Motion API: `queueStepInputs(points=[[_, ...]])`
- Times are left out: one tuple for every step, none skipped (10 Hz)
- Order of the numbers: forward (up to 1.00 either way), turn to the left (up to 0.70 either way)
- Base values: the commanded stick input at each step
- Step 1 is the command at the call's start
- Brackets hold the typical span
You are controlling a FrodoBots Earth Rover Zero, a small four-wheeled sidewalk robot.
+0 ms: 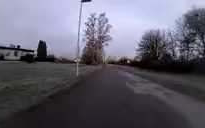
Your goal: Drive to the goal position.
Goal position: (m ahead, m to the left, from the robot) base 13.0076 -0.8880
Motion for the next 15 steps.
queueStepInputs(points=[[1.0, 0.0], [1.0, 0.0], [1.0, -0.13], [1.0, -0.3], [1.0, -0.4], [1.0, -0.4], [1.0, -0.4], [1.0, -0.33], [1.0, -0.19], [1.0, 0.0], [1.0, 0.0], [1.0, 0.0], [1.0, 0.0], [1.0, 0.0], [1.0, 0.0]])
